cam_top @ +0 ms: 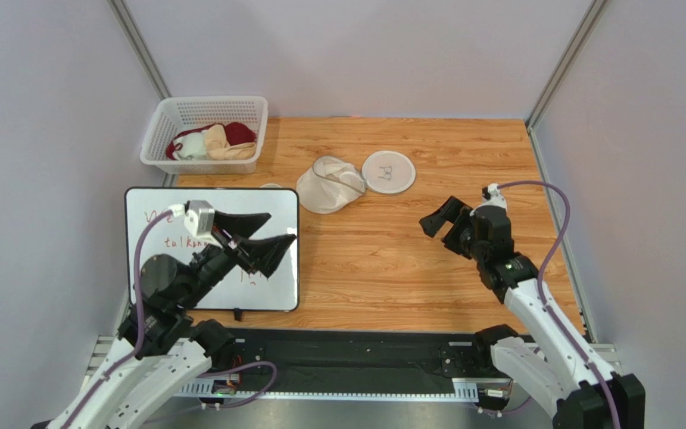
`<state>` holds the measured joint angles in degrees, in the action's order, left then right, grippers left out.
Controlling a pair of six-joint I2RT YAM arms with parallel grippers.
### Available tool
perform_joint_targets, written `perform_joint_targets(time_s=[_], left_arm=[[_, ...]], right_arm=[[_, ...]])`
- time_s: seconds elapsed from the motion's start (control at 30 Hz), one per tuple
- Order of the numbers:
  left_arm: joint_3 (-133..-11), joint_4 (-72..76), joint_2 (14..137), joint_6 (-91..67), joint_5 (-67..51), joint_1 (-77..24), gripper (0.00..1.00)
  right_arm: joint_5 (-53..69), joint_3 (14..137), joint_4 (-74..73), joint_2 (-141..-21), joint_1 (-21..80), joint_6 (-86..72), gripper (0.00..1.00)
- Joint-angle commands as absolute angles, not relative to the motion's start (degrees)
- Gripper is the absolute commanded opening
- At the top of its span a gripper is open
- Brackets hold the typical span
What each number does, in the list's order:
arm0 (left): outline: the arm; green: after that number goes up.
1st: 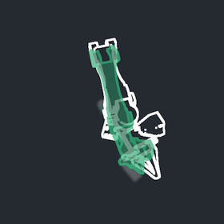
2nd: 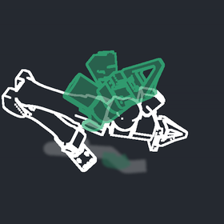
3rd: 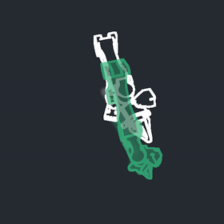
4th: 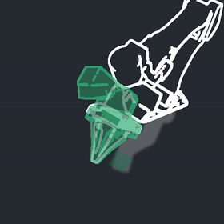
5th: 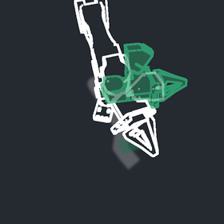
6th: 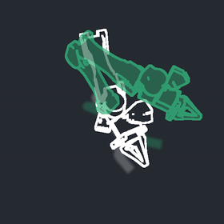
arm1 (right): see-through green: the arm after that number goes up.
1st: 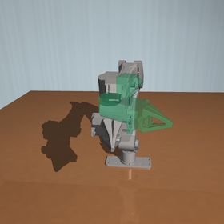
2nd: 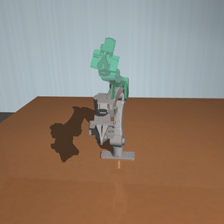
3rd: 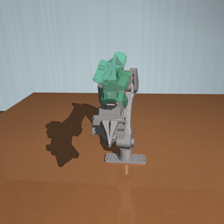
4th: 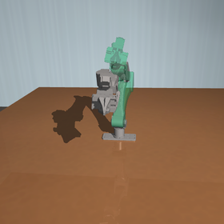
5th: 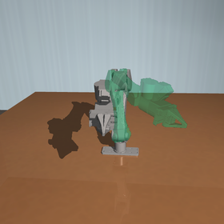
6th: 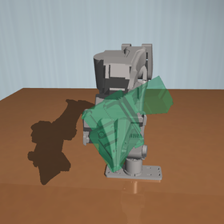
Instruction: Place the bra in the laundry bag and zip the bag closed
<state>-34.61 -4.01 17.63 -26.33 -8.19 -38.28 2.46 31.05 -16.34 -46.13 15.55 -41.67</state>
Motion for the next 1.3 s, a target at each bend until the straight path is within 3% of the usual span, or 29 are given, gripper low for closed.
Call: perform_joint_targets(time_s=[0.0,0.17,0.43,0.57,0.77,0.9,1.03,1.27], left_arm=[[-50.05,-33.28,27.41,-28.13,6.41,-38.32,1.00],[-55.64,-45.43,28.93,-30.05,9.93,-38.32,1.00],[-47.11,-43.77,11.18,-37.70,6.95,-38.32,1.00],[-49.30,-44.47,10.89,-38.50,4.93,-38.32,1.00],[-59.57,-46.23,21.34,-36.30,0.62,-38.32,0.98],[-64.93,-48.42,28.45,-34.02,4.30,-38.32,0.97],[-72.75,-51.31,36.63,-30.33,7.12,-38.32,0.97],[-89.71,-56.95,51.93,-30.23,17.22,-38.15,1.00]], right_arm=[[-0.79,36.81,-20.39,-55.26,15.38,-37.36,1.00],[3.16,47.95,-19.34,-70.00,15.38,-32.53,1.00],[8.43,62.75,-19.43,-90.52,13.10,-29.88,0.97],[9.14,63.28,-14.25,-94.04,11.43,-32.87,0.95],[9.32,66.18,-8.80,-101.94,11.25,-37.52,0.86],[5.72,69.16,-6.06,-105.55,11.34,-38.67,0.81],[1.94,76.80,-9.83,-110.91,11.95,-37.45,0.75],[-9.57,91.03,-19.33,-118.73,14.06,-35.69,0.75]])
